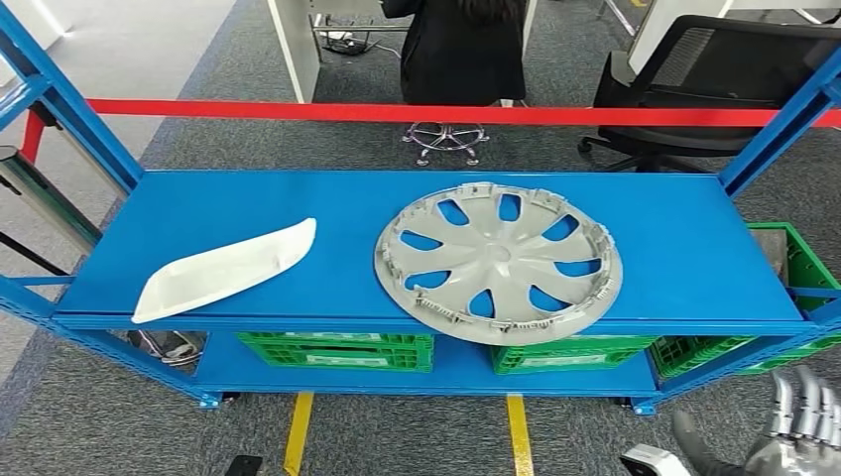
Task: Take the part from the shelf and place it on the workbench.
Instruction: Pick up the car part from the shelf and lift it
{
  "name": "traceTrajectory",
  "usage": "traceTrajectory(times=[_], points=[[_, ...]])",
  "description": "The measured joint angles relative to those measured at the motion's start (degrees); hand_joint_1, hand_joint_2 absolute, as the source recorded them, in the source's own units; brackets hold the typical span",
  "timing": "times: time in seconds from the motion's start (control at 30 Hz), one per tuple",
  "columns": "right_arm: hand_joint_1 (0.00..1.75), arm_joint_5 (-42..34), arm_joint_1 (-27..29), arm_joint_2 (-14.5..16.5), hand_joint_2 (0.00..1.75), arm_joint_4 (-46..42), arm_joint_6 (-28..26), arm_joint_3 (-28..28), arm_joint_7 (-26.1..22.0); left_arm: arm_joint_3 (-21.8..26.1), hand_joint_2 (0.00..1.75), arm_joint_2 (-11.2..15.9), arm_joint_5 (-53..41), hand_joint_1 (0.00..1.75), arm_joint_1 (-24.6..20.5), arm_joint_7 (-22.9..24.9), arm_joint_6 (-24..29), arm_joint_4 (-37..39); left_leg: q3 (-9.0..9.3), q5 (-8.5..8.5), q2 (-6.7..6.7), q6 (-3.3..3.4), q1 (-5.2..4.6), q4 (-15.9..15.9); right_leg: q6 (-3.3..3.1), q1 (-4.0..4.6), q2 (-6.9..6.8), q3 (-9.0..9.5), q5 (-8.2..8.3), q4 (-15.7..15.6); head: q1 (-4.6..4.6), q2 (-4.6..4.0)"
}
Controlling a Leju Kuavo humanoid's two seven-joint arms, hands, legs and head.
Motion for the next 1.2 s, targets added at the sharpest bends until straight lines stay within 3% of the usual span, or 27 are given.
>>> traceTrajectory(times=[0.07, 0.17, 0.3, 0.43, 0.53, 0.7, 1.03, 1.2], points=[[0.00, 4.05, 0.73, -1.88, 1.75, 0.30, 0.00, 2.97, 4.94, -0.28, 1.75, 0.30, -0.41, 0.00, -0.13, 1.12, 0.08, 0.01, 0.00, 0.00, 0.00, 0.00, -0.01, 0.00, 0.01, -0.01, 0.01, 0.02, 0.01, 0.00, -0.01, 0.00], [0.00, 6.80, 1.30, -7.72, 1.75, 0.82, 0.03, 9.98, 14.61, -0.33, 1.75, 1.69, -0.44, 0.00, -0.27, 0.84, -2.40, 0.05, 0.00, 0.00, 0.00, 0.00, -0.02, 0.00, 0.01, -0.01, 0.01, 0.01, 0.01, 0.00, 0.01, 0.00], [0.00, 5.87, 1.26, -16.60, 1.75, 1.01, 0.34, 19.09, 28.69, -0.37, 1.75, 3.41, -1.39, 0.00, -0.62, 0.07, -4.73, 0.27, 0.00, 0.00, -0.01, 0.00, -0.05, 0.01, 0.02, -0.05, -0.01, 0.01, 0.02, 0.00, -0.02, 0.00], [0.00, 4.21, 0.60, -23.57, 1.75, 0.98, 1.39, 26.12, 36.86, -1.01, 1.75, 3.68, -3.32, 0.00, -0.89, 0.53, -4.69, 0.35, 0.01, 0.00, -0.01, 0.00, -0.05, 0.01, 0.02, -0.06, -0.01, -0.01, 0.02, 0.00, -0.01, 0.00], [0.00, 4.02, -0.41, -27.03, 1.75, 0.98, 2.40, 29.44, 39.47, -1.75, 1.75, 3.60, -4.49, 0.00, -1.29, 1.24, -4.59, 0.37, 0.02, 0.00, -0.01, 0.00, -0.05, 0.01, 0.02, -0.06, -0.01, -0.01, 0.02, 0.00, -0.03, 0.00], [0.00, 4.29, -1.88, -30.13, 1.75, 1.03, 3.17, 31.62, 41.01, -2.76, 1.75, 3.48, -5.50, 0.00, -1.86, 1.81, -4.63, 0.37, 0.03, 0.00, -0.01, 0.00, -0.04, 0.01, 0.02, -0.05, -0.01, 0.00, 0.02, 0.00, -0.01, 0.00], [0.00, 6.05, -4.21, -32.51, 1.75, 1.20, 4.87, 32.79, 42.14, -3.98, 1.75, 3.38, -6.85, 0.00, -2.47, 2.77, -4.88, 0.36, 0.03, 0.00, 0.00, 0.00, -0.04, 0.01, 0.02, -0.05, 0.01, 0.00, 0.01, 0.00, -0.02, 0.00], [0.00, 6.85, -6.50, -33.27, 1.75, 1.24, 9.13, 33.24, 43.21, -4.91, 1.75, 3.01, -8.31, 0.00, -3.05, 3.86, -4.94, 0.35, 0.04, 0.00, 0.00, 0.01, -0.04, 0.01, 0.04, -0.05, 0.01, 0.01, 0.03, 0.00, -0.01, 0.00]])
